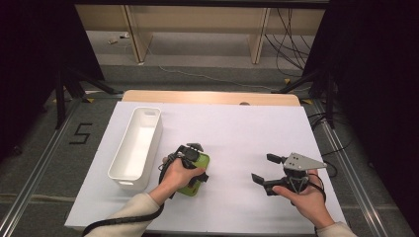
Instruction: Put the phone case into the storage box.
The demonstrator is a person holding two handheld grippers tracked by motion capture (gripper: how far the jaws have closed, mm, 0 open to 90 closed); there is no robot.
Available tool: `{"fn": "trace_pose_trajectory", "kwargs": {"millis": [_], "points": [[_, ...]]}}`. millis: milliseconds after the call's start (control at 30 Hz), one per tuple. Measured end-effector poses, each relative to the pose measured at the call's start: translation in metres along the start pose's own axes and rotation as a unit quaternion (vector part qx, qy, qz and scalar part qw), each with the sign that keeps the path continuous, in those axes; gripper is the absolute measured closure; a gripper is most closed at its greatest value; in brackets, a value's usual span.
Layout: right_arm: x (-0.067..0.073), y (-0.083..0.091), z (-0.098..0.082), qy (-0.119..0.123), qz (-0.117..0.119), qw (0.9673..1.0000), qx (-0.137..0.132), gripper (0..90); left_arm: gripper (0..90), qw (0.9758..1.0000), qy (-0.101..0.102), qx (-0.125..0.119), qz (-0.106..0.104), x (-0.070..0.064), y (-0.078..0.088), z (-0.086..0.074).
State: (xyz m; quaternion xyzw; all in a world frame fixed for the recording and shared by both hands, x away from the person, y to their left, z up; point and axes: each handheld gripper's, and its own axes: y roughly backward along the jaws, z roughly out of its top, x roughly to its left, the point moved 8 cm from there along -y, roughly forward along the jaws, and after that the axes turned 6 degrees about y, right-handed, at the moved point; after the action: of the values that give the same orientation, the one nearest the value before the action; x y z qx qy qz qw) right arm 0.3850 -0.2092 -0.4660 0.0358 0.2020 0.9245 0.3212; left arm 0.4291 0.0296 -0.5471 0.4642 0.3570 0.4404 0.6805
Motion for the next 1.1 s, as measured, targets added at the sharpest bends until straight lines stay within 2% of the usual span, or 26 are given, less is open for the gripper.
{"fn": "trace_pose_trajectory", "kwargs": {"millis": [233, 1100], "points": [[0.0002, 0.0002, 0.0, 0.0, 0.001, 1.0, 0.0, 12.2, 14.3, 1.0, -0.002, -0.001, 0.002, 0.0014, 0.0011, 0.0006], [0.0004, 0.0004, 0.0, 0.0, 0.001, 1.0, 0.0, 12.5, 15.7, 0.9999, -0.007, -0.009, 0.001, 0.0004, 0.0015, 0.0014]]}}
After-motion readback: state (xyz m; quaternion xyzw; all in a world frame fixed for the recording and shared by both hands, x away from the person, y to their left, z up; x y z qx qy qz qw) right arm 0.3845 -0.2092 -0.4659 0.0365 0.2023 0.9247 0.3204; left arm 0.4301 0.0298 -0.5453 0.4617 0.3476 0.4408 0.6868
